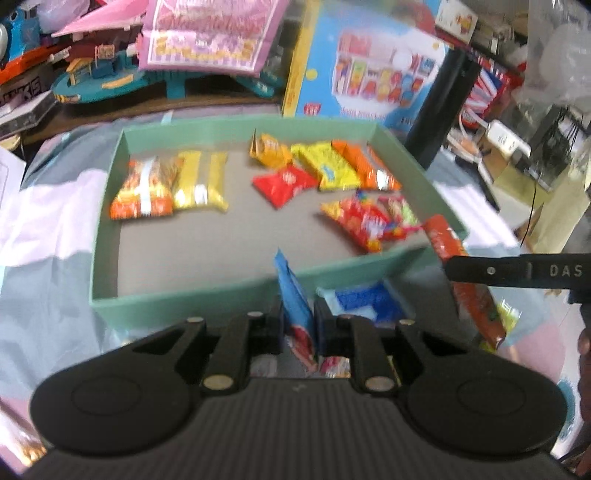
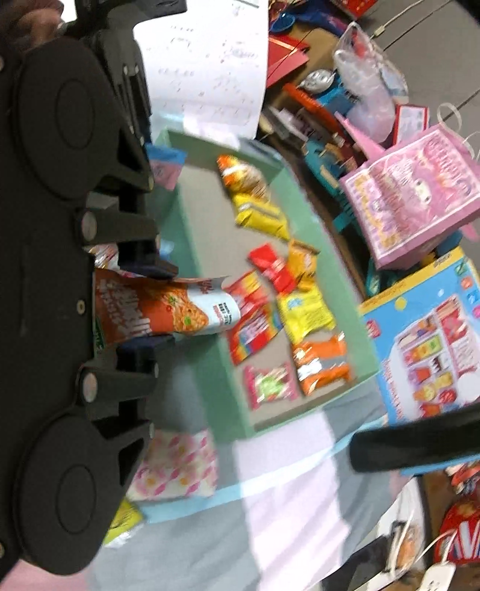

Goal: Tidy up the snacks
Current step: 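Place the blue-white packet and orange noodle bag into the green box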

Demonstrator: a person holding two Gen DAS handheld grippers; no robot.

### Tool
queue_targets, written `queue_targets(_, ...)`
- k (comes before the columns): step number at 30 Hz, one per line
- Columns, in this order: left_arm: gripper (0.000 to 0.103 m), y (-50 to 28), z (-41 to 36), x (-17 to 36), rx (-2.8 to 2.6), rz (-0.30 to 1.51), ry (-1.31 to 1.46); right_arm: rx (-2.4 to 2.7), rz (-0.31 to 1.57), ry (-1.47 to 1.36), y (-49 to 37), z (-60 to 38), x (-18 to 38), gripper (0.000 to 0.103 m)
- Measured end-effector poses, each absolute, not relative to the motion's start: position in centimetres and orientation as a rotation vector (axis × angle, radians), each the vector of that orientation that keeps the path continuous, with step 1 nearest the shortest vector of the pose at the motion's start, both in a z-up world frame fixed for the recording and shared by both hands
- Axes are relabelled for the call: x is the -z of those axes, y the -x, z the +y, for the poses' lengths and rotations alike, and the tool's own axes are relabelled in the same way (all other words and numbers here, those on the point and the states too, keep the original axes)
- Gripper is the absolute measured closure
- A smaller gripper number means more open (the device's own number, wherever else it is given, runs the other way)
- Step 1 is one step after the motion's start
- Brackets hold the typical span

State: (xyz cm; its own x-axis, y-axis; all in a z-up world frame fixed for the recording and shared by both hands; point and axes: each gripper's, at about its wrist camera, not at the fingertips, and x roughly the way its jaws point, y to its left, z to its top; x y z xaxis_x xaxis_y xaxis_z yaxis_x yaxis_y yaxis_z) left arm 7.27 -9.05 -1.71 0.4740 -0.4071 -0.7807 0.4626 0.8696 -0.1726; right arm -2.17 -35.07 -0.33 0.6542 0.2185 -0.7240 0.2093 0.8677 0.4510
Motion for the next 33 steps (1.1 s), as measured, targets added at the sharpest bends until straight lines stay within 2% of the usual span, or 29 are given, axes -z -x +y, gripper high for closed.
queue_targets(6, 0.088, -11.0, -9.5, -0.1, 0.527, 0.894, -0.031, -0.038, 0.840, -0.560, -3.3, -34.0, -1.4, 0.071)
queue_targets(17, 0.087, -15.8, -11.0, 1.4, 0.476, 0.917, -0.065, -0.061, 0.863, -0.531, -11.2, -31.2, -0.1, 0.069)
queue_targets(18, 0.081, -16.1, -11.2, 1.6, 0.461, 0.915, -0.075, -0.064, 0.866, -0.532, -11.4, -31.2, 0.1, 0.066)
queue_targets(19, 0.055, -16.2, -11.3, 1.8, 0.442, 0.912, -0.089, -0.068, 0.870, -0.535, -11.6, -31.2, 0.3, 0.059)
queue_targets(20, 0.034, -16.3, -11.5, 2.0, 0.418, 0.912, -0.103, -0.064, 0.874, -0.542, -12.0, -31.3, 0.5, 0.044)
queue_targets(21, 0.003, -16.4, -11.6, 2.1, 0.387, 0.902, -0.116, -0.061, 0.872, -0.549, -12.0, -31.6, 0.6, 0.035)
queue_targets(22, 0.000, -16.1, -11.5, 2.1, 0.360, 0.876, -0.122, -0.055, 0.866, -0.554, -12.0, -31.7, 0.6, 0.019)
queue_targets(23, 0.000, -15.9, -11.4, 2.1, 0.355, 0.869, -0.126, -0.048, 0.852, -0.553, -11.9, -31.9, 0.4, 0.012)
queue_targets(25, 0.000, -15.6, -11.1, 2.3, 0.359, 0.897, -0.118, -0.044, 0.831, -0.542, -11.2, -32.2, 0.0, 0.009)
queue_targets(27, 0.000, -15.1, -10.7, 2.5, 0.353, 0.910, -0.113, -0.035, 0.823, -0.526, -10.3, -32.4, -0.4, 0.000)
queue_targets(33, 0.000, -12.1, -9.3, 2.8, 0.359, 0.931, -0.114, -0.021, 0.812, -0.514, -7.2, -33.0, -0.8, 0.000)
